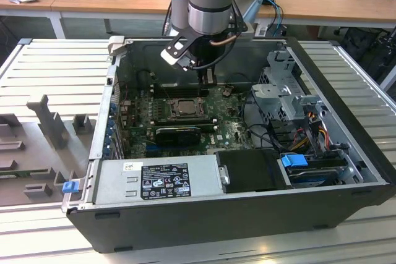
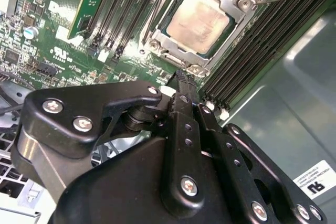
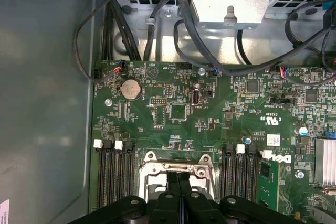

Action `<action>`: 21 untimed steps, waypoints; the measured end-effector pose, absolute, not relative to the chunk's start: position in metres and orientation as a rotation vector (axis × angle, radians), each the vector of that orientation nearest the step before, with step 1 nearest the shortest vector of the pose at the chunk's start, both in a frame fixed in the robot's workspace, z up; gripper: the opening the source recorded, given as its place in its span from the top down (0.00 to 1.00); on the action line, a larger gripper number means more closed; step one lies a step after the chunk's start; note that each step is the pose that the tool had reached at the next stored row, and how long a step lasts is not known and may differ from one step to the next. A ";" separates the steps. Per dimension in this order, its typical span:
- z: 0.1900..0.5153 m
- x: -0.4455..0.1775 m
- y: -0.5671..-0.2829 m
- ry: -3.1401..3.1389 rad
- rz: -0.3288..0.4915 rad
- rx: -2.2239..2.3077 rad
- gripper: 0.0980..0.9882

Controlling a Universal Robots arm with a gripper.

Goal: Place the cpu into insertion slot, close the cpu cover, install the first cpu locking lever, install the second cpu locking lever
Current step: 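Close the cpu cover, then install the first cpu locking lever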

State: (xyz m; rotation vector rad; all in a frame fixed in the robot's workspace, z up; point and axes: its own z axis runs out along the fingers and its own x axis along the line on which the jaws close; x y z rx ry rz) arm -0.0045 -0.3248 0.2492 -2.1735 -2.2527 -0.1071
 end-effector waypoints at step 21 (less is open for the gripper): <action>0.249 -0.042 -0.325 -2.253 -0.107 -2.173 0.99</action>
